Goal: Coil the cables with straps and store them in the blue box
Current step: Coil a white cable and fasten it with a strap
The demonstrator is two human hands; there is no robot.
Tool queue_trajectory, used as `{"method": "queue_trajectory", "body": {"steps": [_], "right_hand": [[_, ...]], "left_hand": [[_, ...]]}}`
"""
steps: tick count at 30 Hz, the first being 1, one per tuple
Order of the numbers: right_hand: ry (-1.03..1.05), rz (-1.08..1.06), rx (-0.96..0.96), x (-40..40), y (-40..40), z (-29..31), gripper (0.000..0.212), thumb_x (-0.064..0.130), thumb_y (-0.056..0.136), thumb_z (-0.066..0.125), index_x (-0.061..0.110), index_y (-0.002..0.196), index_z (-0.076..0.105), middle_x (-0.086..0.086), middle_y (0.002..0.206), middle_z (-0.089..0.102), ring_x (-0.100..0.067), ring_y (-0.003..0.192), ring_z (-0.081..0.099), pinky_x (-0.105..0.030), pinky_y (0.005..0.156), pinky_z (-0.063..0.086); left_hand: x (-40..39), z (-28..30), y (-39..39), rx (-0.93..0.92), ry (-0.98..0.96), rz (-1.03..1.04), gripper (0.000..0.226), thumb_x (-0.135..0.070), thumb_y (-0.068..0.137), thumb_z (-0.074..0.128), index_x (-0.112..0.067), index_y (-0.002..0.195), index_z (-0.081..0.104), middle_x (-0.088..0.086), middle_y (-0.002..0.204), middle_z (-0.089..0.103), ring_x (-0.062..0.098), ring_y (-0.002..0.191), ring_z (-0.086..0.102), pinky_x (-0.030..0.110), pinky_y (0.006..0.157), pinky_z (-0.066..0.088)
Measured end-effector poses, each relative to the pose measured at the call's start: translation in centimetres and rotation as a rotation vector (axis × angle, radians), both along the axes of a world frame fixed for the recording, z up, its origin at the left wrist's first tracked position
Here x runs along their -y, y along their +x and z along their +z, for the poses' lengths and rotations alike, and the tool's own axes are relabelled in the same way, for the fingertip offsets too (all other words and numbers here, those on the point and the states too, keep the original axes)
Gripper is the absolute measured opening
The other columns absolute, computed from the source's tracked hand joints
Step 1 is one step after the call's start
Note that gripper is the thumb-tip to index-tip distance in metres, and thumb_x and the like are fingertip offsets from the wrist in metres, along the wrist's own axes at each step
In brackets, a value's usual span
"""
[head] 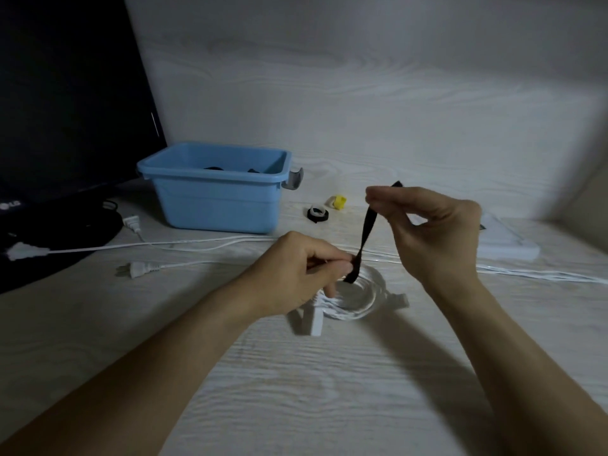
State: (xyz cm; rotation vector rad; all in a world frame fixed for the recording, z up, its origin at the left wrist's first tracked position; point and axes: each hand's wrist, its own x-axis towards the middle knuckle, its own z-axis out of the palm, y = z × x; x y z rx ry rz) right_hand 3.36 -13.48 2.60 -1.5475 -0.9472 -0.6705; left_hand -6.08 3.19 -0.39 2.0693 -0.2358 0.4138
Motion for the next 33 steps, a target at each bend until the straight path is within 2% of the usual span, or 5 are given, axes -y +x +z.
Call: {"method": "queue_trajectory", "body": {"steps": [9,16,21,23,33], "right_hand": [[0.098,0.096,-0.56,-0.7,0.7,-0.4,0.01,-0.004,0.081,0.076,0.004,0.086,0.073,-0.019,0.077,0.071,-0.026,0.067,0.074,-0.034,0.056,0.061],[-0.012,0.196,-0.93,-0.6,1.5,-0.9,0.047,0.027,0.098,0.06,0.02,0.141,0.043,-0.005,0.12,0.063,-0.024,0.101,0.07,-0.036,0.079,0.058],[-0.254,0.531,-0.562,0.2,1.5,-1.3,0.052,-0.014,0.071,0.055,0.011,0.114,0.067,-0.002,0.128,0.066,-0.017,0.125,0.057,-0.038,0.093,0.053],[-0.32,0.693,-0.503,0.0,0.9,-1.2,0.046,-0.015,0.069,0.054,0.004,0.108,0.069,-0.01,0.128,0.065,-0.023,0.127,0.056,-0.038,0.099,0.051],[-0.358,0.759,-0.537,0.3,1.0,-1.3,0.029,0.002,0.085,0.065,-0.004,0.113,0.068,-0.022,0.106,0.072,-0.032,0.102,0.07,-0.033,0.09,0.054]], "left_hand": [[0.7,0.1,-0.5,0.008,-0.008,-0.056,0.017,-0.015,0.088,0.071,-0.009,0.104,0.077,-0.003,0.075,0.074,0.012,0.062,0.067,0.027,0.063,0.054],[1.7,-0.3,-0.4,0.054,-0.169,0.065,0.012,0.002,0.085,0.069,-0.008,0.086,0.076,-0.015,0.066,0.068,-0.008,0.054,0.059,0.006,0.059,0.042],[1.0,-0.1,-0.2,-0.011,-0.286,0.119,0.011,0.0,0.086,0.068,-0.003,0.077,0.074,0.006,0.054,0.064,0.011,0.048,0.053,0.02,0.052,0.042],[0.7,-0.2,-0.1,-0.036,-0.358,0.14,0.01,-0.001,0.085,0.068,-0.001,0.078,0.074,0.022,0.062,0.064,0.021,0.053,0.053,0.026,0.054,0.043],[-0.3,-0.2,-0.2,-0.124,-0.507,-0.014,0.016,-0.024,0.071,0.074,-0.009,0.073,0.071,0.009,0.064,0.065,0.014,0.048,0.054,0.021,0.05,0.044]]}}
